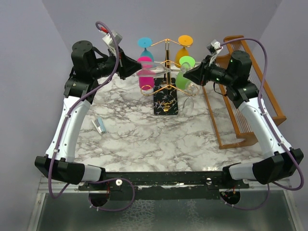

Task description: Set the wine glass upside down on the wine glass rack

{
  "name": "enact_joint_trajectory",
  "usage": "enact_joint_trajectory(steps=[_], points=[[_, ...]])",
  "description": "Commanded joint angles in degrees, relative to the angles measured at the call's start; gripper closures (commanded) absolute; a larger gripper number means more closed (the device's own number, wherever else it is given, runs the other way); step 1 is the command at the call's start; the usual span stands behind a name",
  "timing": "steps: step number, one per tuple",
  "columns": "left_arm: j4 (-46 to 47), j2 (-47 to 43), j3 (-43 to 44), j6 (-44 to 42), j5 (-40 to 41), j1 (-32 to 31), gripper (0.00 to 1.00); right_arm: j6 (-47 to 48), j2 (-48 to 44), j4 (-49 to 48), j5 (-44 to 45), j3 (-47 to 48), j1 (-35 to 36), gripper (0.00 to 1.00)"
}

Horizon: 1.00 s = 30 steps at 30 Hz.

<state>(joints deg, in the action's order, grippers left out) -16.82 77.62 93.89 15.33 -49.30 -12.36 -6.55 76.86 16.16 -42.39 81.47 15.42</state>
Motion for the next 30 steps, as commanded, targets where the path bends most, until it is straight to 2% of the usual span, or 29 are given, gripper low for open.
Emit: enact_joint_trajectory(steps=[1,6,11,15,17,22,30], points=[[1.8,-1.5,-0.8,-0.4,-0.1,-0.6,1.00,-0.9,-0.4,-2.6,3.8,0.1,0.4,0.97],[0.6,-1.9,-1.1,-2.2,-0.1,-0.6,1.00,1.0,-0.6,-2.0,8.0,0.6,0.4,0.99],[-1.1,-2.6,-1.8,-4.5,0.1,-0.6,0.74,3.5,-0.7,-2.0,12.5,2.1,0.4,0.99],[-4.7,-3.3,-1.9,-8.5,1.5,-0.6,0.60,6.1,-0.9,-2.9,16.5,3.2,0.3,0.99],[-7.6,-4.1,-1.4,-11.9,4.5,-0.6,0.52,6.9,-0.7,-2.8,18.2,4.2,0.3,0.99],[-15.4,-6.0,0.2,-21.8,18.1,-0.6,0.35,9.4,0.1,-2.6,21.5,6.7,0.3,0.99],[-20.9,-7.8,0.6,-32.8,36.1,-0.6,0.26,14.2,3.0,1.3,23.6,12.1,0.8,0.99]])
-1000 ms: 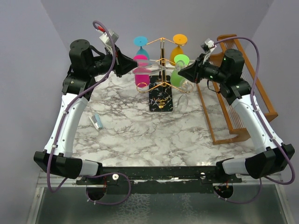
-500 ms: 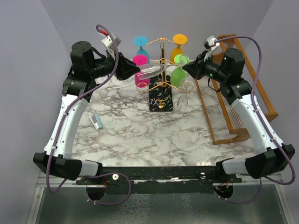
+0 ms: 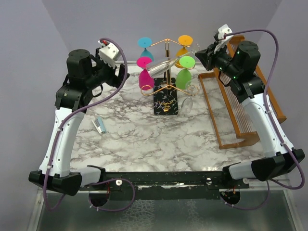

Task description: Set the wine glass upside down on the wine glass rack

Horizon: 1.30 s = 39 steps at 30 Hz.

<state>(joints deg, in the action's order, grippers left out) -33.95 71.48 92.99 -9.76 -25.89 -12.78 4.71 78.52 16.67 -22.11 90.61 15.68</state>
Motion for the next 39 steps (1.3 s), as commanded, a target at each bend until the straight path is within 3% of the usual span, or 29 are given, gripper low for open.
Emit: enact_joint_trajectory(steps=[1,8,12,24,39], points=[[-3.8,-1.8,1.5,-8.4,14.8,-0.2,0.25,3.6,1.5,0.8,4.5,3.3,0.9,0.99],[-4.4,-2.8,1.6,-11.8,25.4,0.6,0.14,9.3,2.6,-0.8,14.7,4.9,5.4,0.99],[-4.8,-3.3,1.5,-11.4,25.3,2.0,0.08,11.5,4.1,-1.3,18.2,6.1,8.0,0.99],[-4.1,-3.4,2.9,-11.0,27.2,4.4,0.07,17.3,8.9,-2.1,24.5,9.0,16.0,0.99],[-2.4,-2.2,1.5,-11.1,27.0,5.2,0.07,33.6,10.1,-10.5,36.7,1.4,26.5,0.99]])
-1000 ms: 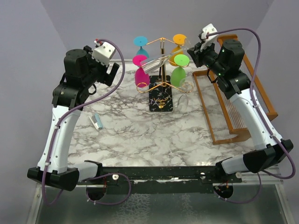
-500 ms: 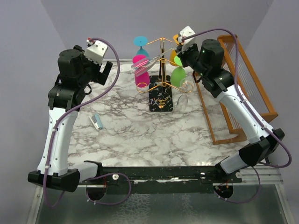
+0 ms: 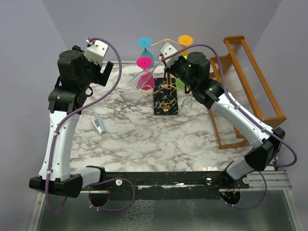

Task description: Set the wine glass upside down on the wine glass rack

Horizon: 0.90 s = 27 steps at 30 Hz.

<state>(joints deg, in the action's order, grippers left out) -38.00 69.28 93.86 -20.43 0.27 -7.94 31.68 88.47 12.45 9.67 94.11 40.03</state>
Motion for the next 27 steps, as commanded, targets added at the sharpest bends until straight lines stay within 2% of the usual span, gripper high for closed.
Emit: enact_joint_trajectory(steps=[1,14,27], points=[[1.5,0.0,0.6,-0.4,0.7,0.4,0.07,7.6,0.1,-6.5,4.8,-2.6,2.6,0.99],[1.7,0.2,-0.4,-0.9,0.2,0.6,0.07,21.4,-1.1,-10.3,4.9,-10.7,5.9,0.99],[1.9,0.5,-1.0,-0.6,-1.5,0.7,0.07,28.0,-3.4,-3.8,-1.7,-13.2,6.1,0.99]])
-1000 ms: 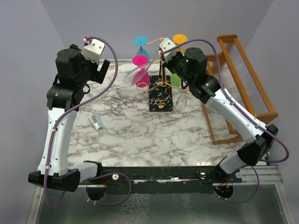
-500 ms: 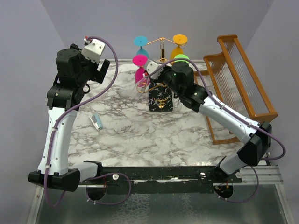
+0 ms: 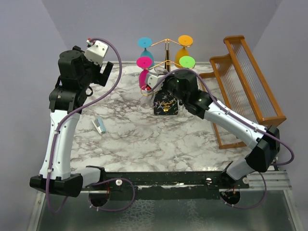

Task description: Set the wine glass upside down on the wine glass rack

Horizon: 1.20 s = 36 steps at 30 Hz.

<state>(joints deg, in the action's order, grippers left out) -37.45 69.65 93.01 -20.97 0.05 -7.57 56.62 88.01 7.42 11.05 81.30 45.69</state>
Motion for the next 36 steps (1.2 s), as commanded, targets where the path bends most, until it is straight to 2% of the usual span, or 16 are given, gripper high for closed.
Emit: enact_joint_trajectory(steps=[1,13,36], points=[[1.6,0.1,-0.2,0.0,-1.5,0.4,0.07,3.4,-3.1,1.5,-3.4,-0.5,0.5,0.99],[1.9,0.3,-1.4,0.3,-3.9,0.4,0.07,3.2,-4.8,8.3,-10.0,0.4,0.5,0.99],[2.0,0.6,-1.8,0.2,-5.7,0.5,0.07,-0.9,-3.5,14.2,-15.1,5.9,1.7,0.99]])
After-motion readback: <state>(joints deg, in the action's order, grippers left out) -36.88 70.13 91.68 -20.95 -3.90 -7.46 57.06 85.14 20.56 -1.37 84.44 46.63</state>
